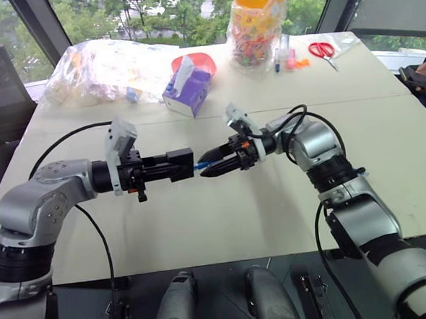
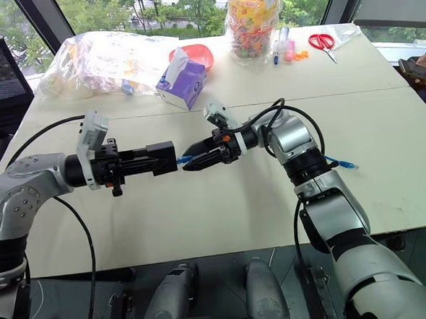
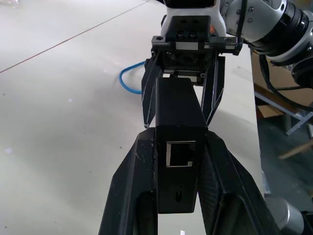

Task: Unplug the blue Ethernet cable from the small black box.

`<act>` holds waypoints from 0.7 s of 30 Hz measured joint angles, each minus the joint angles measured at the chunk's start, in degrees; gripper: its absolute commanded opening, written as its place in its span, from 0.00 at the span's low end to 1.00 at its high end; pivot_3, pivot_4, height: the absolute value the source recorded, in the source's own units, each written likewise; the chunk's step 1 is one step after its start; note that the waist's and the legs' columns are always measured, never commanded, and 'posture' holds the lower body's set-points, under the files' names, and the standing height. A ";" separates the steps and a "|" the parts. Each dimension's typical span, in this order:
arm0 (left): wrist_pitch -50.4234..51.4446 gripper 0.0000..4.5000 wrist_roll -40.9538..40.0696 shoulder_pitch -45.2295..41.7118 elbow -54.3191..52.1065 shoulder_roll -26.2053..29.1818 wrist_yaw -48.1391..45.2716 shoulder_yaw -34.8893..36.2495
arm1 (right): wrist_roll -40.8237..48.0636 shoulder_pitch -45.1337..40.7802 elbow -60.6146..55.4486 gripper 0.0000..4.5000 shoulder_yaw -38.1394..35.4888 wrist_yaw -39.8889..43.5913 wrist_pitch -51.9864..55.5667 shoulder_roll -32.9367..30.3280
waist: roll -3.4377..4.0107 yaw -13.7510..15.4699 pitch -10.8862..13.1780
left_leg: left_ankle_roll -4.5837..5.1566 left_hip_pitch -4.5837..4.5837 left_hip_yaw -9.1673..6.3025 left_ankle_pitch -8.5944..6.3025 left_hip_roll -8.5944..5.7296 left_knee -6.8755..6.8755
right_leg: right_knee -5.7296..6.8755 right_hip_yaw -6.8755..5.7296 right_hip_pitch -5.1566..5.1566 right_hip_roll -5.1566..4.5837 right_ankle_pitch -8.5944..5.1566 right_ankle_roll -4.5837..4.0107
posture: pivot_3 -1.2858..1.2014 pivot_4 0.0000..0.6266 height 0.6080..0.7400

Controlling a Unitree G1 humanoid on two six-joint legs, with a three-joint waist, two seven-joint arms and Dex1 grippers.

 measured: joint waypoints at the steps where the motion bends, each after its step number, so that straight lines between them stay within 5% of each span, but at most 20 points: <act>1: -0.01 0.10 0.13 0.00 0.00 -0.03 -0.01 0.00 | 0.00 0.00 -0.31 0.48 0.00 0.00 0.27 0.00 | 0.00 0.00 0.00 | 0.00 0.00 0.00 0.00 0.00 0.00 | 0.00 0.00 0.00 0.00 0.00 0.00 | 0.52 0.24 0.90; 9: -0.02 0.10 0.39 0.00 0.08 -0.88 -0.04 -0.49 | 0.12 0.00 -0.89 0.48 0.00 -0.06 1.60 0.30 | 0.00 0.00 0.00 | 0.00 0.00 0.00 0.00 0.00 0.00 | 0.00 0.00 0.00 0.00 0.00 0.00 | 0.52 0.24 0.90; 15: -0.01 0.10 0.39 -0.01 0.21 -0.92 -0.46 -0.49 | 0.06 0.02 -0.89 0.02 0.00 -0.43 1.91 0.46 | 0.00 0.00 0.00 | 0.00 0.00 0.00 0.00 0.00 0.00 | 0.00 0.00 0.00 0.00 0.00 0.00 | 0.52 0.24 0.90; 21: 0.00 0.10 0.41 -0.01 0.23 -0.92 -0.58 -0.49 | 0.05 0.08 -0.89 0.02 0.00 -0.35 1.90 0.48 | 0.00 0.00 0.00 | 0.00 0.00 0.00 0.00 0.00 0.00 | 0.00 0.00 0.00 0.00 0.00 0.00 | 0.52 0.24 0.90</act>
